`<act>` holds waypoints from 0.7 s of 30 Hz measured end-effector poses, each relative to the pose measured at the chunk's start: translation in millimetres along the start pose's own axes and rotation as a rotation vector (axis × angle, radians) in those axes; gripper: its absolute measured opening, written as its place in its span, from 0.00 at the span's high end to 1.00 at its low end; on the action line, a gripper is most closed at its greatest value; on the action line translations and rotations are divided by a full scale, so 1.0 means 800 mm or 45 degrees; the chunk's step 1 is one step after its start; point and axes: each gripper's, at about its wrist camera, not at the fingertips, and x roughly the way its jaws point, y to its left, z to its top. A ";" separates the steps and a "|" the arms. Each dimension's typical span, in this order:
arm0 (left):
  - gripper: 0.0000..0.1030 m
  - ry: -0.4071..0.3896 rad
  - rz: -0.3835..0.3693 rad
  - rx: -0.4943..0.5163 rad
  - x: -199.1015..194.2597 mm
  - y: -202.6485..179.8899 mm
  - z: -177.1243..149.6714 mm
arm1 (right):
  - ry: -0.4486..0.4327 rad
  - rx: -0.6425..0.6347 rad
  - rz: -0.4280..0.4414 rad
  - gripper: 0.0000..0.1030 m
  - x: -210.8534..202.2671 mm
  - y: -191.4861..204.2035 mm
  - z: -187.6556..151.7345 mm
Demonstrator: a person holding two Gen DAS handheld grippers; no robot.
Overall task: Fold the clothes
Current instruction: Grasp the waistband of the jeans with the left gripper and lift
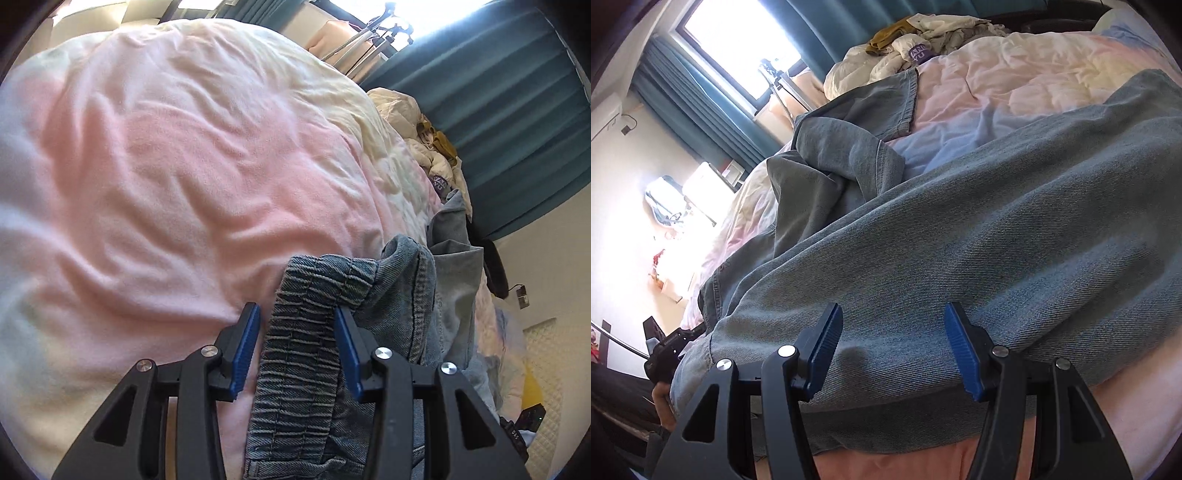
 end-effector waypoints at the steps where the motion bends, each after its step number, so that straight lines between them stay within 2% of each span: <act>1: 0.59 0.006 -0.043 -0.012 0.000 0.003 0.000 | -0.002 0.001 0.001 0.44 0.000 0.000 0.000; 5: 0.59 0.034 -0.162 -0.011 -0.003 0.003 -0.002 | -0.005 0.002 -0.002 0.44 0.000 0.001 0.000; 9: 0.59 0.032 -0.446 -0.070 -0.014 0.010 -0.002 | -0.006 0.004 -0.007 0.44 0.001 0.001 -0.001; 14: 0.59 -0.043 -0.798 -0.100 -0.036 0.004 0.002 | -0.003 0.008 -0.012 0.44 -0.001 0.001 -0.002; 18: 0.59 0.016 -0.667 -0.060 -0.018 -0.016 0.008 | -0.001 -0.012 -0.028 0.44 0.000 0.004 -0.002; 21: 0.59 0.065 -0.528 -0.103 0.002 -0.022 0.013 | -0.002 -0.023 -0.036 0.44 0.001 0.006 -0.003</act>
